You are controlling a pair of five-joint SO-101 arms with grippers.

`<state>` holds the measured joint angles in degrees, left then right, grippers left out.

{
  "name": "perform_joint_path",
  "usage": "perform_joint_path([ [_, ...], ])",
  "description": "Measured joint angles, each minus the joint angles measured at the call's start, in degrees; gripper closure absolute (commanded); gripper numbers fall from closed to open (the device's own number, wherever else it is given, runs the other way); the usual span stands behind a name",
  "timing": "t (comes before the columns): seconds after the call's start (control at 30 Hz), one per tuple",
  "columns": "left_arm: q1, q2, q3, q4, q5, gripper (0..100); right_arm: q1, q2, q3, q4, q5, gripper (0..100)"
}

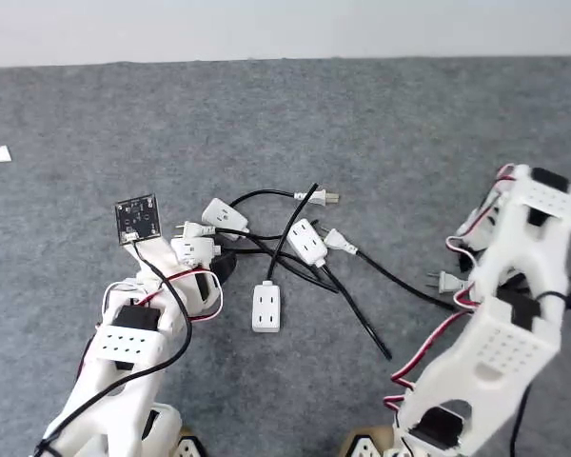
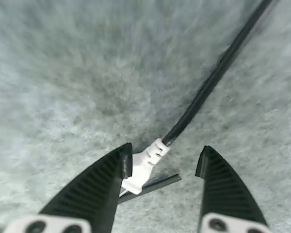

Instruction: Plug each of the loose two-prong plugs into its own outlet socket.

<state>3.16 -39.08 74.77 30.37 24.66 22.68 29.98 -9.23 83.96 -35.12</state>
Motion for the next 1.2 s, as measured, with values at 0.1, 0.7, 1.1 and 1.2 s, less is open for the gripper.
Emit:
perform_joint_path([
  [0.1, 0.00, 0.00, 0.00, 0.00, 0.00, 72, -0.53, 1.23, -0.09, 0.00, -0.44, 82.5],
  [0.7, 0.00, 0.00, 0.00, 0.00, 0.00, 72, 0.44, 8.70, -6.15, 0.62, 3.34, 99.1],
  [1.1, 0.00, 0.00, 0.00, 0.00, 0.00, 72, -3.87, 6.15, -7.65, 1.67, 10.90, 99.1],
  [1.2, 0.00, 0.00, 0.00, 0.00, 0.00, 72, -7.82, 2.99, -7.65, 3.34, 16.97, 99.1],
])
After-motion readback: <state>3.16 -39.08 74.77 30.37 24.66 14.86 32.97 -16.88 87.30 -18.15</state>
